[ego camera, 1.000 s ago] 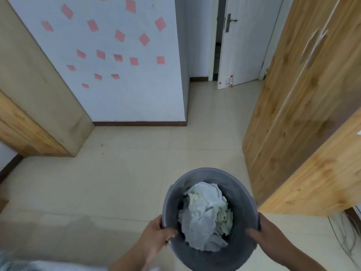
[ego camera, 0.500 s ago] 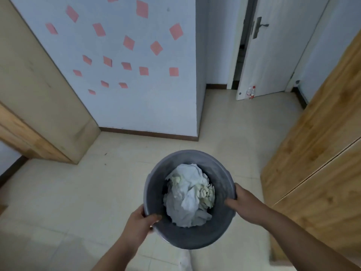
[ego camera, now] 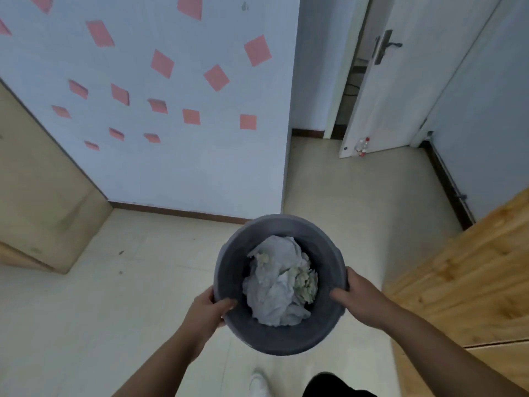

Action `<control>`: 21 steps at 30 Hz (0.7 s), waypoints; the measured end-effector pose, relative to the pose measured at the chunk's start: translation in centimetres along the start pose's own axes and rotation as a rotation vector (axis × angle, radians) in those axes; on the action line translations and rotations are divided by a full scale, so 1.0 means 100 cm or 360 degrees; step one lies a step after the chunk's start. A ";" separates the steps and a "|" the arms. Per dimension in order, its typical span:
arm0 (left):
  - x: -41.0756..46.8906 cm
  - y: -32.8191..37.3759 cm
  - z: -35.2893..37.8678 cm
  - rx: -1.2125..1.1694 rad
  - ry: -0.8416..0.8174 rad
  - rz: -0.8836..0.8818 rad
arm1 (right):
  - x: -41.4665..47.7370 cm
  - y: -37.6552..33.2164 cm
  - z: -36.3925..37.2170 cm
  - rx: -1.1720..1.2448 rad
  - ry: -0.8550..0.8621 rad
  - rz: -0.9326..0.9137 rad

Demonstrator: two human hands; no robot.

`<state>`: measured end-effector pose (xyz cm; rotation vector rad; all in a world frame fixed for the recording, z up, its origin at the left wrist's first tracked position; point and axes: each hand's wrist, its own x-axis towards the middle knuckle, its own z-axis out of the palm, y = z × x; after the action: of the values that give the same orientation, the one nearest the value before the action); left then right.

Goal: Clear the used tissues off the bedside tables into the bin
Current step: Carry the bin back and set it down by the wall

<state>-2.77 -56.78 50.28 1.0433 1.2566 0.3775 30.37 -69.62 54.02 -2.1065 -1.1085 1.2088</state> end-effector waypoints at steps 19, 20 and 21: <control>0.275 0.137 -0.091 0.0003 0.0334 -0.0102 | 0.387 -0.138 -0.020 -0.0096 -0.0418 -0.0045; 0.289 0.139 -0.096 -0.0032 0.0355 -0.0130 | 0.405 -0.147 -0.018 -0.0127 -0.0436 -0.0051; 0.302 0.138 -0.100 -0.0074 0.0382 -0.0163 | 0.424 -0.152 -0.014 -0.0159 -0.0454 -0.0056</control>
<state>2.02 -22.97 44.04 0.9090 1.5024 0.4605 37.44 -26.07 45.01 -2.0197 -1.3486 1.4991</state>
